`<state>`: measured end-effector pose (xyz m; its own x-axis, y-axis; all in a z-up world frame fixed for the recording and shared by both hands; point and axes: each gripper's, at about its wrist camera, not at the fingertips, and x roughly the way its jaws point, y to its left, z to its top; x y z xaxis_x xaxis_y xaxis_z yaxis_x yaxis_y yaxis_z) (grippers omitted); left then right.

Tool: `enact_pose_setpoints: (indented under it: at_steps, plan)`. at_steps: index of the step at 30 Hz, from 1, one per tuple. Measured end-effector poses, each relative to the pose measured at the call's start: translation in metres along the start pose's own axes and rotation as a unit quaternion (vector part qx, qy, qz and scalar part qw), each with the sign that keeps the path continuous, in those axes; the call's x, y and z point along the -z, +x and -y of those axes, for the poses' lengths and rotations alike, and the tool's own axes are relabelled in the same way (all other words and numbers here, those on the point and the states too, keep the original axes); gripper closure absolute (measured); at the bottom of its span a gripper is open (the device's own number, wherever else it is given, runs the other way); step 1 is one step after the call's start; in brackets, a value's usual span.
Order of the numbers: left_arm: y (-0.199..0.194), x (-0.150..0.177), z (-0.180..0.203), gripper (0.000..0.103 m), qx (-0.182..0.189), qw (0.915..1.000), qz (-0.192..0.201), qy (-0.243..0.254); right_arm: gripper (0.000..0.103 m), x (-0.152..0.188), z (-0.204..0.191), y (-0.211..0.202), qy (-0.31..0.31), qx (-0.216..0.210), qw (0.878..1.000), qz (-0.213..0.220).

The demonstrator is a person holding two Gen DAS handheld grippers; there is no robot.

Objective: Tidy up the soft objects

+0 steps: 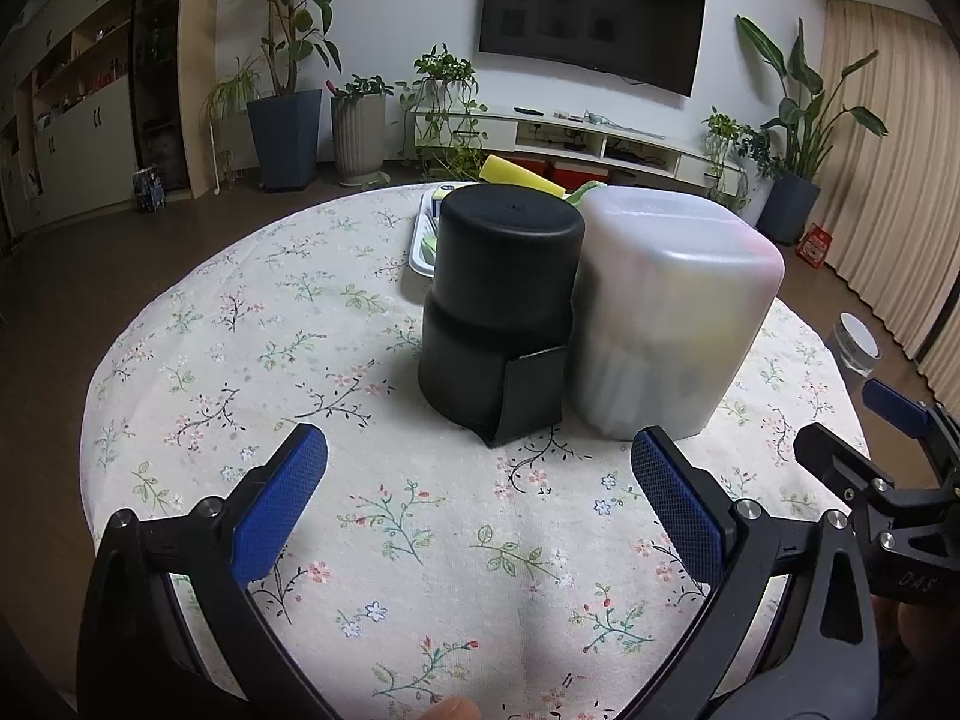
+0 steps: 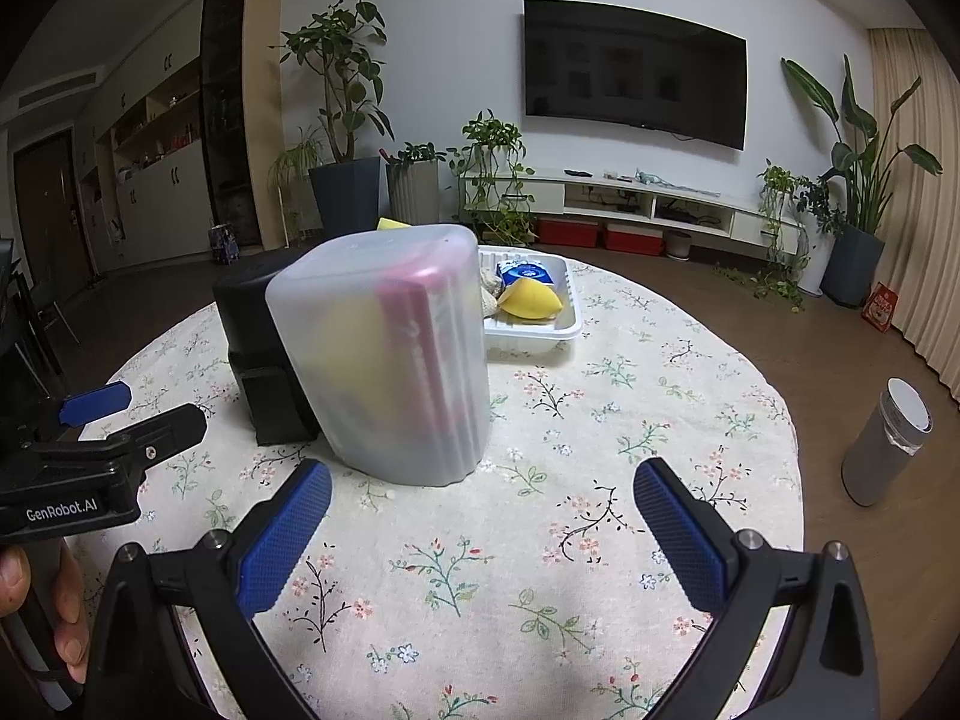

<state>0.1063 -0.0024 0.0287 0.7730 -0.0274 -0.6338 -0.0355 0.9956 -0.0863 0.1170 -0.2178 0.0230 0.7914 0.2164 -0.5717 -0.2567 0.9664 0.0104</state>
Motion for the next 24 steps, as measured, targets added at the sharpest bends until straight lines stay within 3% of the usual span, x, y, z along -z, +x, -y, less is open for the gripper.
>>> enact_pose_setpoints:
  at_steps: [24]
  plan:
    - [0.0057,0.0058,-0.0017,0.000,-0.003,0.9999,-0.010,-0.006,0.000,0.0072,0.0021,0.0014,0.002,0.000,1.000,-0.007]
